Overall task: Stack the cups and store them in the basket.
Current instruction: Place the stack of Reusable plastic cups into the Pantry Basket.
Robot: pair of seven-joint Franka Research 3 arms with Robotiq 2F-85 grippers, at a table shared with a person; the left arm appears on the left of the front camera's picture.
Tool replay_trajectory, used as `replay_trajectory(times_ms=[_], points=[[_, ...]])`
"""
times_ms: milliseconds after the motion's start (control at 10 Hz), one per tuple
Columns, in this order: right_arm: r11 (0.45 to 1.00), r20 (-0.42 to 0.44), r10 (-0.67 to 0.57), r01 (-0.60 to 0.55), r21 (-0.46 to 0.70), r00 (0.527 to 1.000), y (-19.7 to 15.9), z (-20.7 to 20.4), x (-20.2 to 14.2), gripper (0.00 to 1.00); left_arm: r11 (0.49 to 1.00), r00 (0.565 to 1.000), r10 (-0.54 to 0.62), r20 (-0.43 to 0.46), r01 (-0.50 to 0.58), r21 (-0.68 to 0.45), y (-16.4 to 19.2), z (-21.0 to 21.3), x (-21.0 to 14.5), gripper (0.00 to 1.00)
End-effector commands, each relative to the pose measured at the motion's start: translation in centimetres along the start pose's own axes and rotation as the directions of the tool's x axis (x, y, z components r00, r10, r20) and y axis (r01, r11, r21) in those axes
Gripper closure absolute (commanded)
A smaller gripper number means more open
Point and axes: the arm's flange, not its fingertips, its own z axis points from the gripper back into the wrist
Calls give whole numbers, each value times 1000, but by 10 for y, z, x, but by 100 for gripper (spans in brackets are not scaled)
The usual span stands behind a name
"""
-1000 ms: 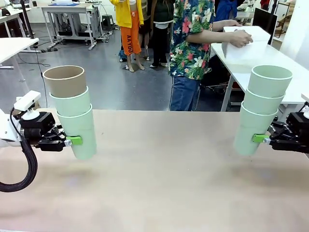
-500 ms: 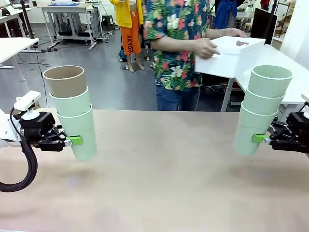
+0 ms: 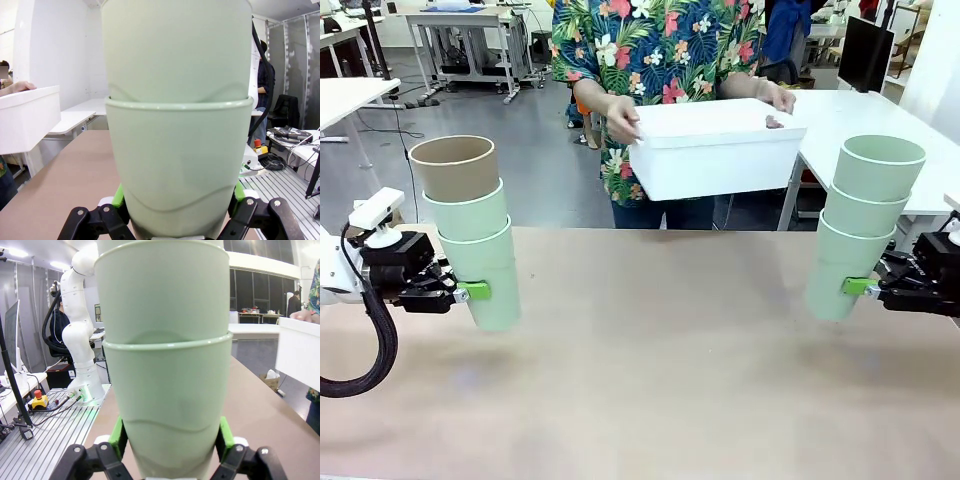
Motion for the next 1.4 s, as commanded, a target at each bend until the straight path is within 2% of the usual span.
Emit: replay_trajectory(times_ms=[0, 1300], points=[[1000, 9, 11, -11, -9, 1000, -1, -1, 4, 14, 1000, 1000, -9, 6, 9, -5, -1, -1, 4, 13], [1000, 9, 11, -11, -9, 1000, -1, -1, 4, 14, 1000, 1000, -9, 6, 9, -5, -1, -1, 4, 13]])
